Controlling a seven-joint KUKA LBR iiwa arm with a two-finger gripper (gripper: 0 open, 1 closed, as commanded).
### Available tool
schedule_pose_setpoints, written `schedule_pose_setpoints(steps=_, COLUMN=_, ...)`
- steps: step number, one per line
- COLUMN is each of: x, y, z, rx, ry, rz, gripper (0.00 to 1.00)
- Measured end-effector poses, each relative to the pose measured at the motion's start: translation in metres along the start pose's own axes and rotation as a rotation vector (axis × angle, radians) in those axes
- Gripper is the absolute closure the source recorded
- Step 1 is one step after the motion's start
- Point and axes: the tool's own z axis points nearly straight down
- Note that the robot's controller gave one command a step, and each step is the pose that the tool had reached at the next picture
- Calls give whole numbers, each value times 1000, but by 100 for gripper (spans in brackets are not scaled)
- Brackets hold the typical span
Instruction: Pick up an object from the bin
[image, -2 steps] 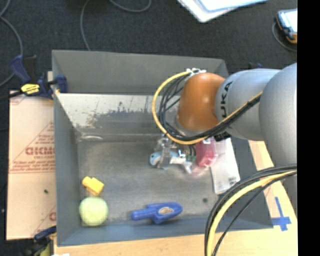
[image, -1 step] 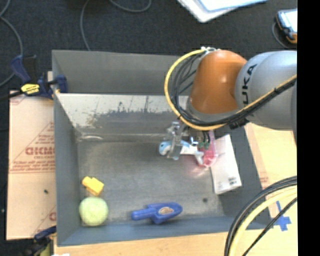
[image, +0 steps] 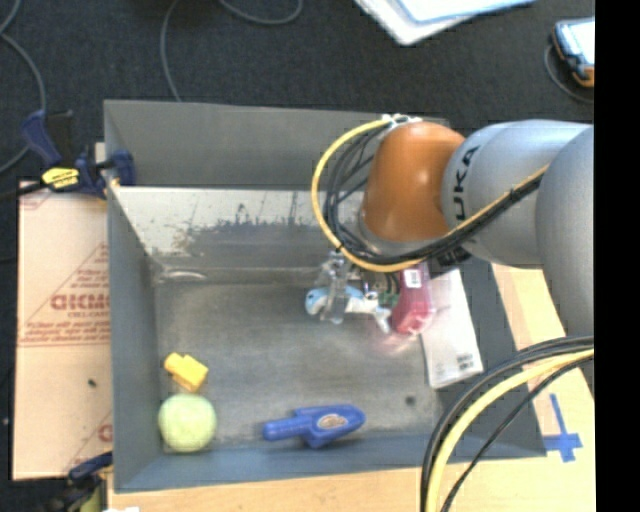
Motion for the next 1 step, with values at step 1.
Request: schedule_pose_setpoints(steps=1, x=-14, y=4, z=-42, rx=0, ry=13, rz=47, gripper=100)
